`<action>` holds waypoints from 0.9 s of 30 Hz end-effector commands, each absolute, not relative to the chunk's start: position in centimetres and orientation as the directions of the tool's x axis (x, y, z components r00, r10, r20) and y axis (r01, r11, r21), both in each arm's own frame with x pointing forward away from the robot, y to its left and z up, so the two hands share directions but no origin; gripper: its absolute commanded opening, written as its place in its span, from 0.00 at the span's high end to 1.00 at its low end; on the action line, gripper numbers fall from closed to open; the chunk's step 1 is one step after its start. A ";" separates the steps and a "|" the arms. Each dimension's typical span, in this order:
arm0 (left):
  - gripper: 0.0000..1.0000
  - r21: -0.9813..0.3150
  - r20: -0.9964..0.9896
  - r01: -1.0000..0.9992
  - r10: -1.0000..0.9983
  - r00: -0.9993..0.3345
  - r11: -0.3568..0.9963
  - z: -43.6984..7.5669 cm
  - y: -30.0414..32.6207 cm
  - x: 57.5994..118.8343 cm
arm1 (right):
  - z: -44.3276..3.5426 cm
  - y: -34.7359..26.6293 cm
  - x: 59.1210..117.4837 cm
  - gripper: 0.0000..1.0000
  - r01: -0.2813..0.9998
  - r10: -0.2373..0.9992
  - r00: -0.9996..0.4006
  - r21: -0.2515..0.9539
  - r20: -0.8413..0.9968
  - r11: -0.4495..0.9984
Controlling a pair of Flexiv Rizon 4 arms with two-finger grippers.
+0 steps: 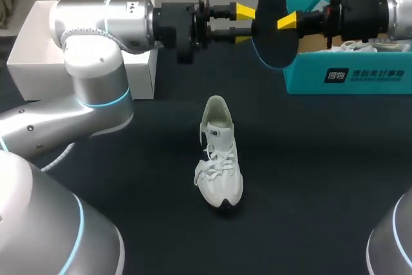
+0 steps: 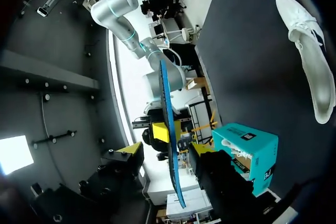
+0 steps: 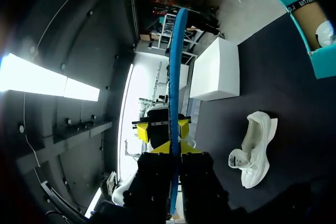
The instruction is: Take the shoe out of the shoebox, open the shoe tongue, remove and reinsert the insole, then place the shoe into the shoebox
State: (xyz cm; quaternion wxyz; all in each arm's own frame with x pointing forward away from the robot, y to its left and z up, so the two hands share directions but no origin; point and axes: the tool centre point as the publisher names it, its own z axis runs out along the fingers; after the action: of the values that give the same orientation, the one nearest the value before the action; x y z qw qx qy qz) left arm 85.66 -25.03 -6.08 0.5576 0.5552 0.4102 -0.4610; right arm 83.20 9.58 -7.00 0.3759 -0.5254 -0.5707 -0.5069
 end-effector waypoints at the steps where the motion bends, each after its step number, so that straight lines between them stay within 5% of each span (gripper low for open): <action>1: 0.00 0.240 -0.971 0.965 -0.031 0.238 -0.107 -5.8 -21.8 86.3 | -6.8 9.4 83.2 1.00 0.982 0.230 -0.162 0.181 0.960 -0.061; 27: 0.00 0.235 -0.930 0.883 0.170 0.326 -0.406 -9.2 -11.5 88.1 | -6.0 10.3 84.0 1.00 0.976 0.271 -0.193 0.214 0.943 -0.049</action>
State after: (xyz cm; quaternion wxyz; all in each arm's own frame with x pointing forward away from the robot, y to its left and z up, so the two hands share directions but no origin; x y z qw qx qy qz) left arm 87.40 -12.76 -9.22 0.4363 0.6814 0.3957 -0.4345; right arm 84.04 9.88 -6.10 0.3576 -0.5251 -0.5907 -0.4974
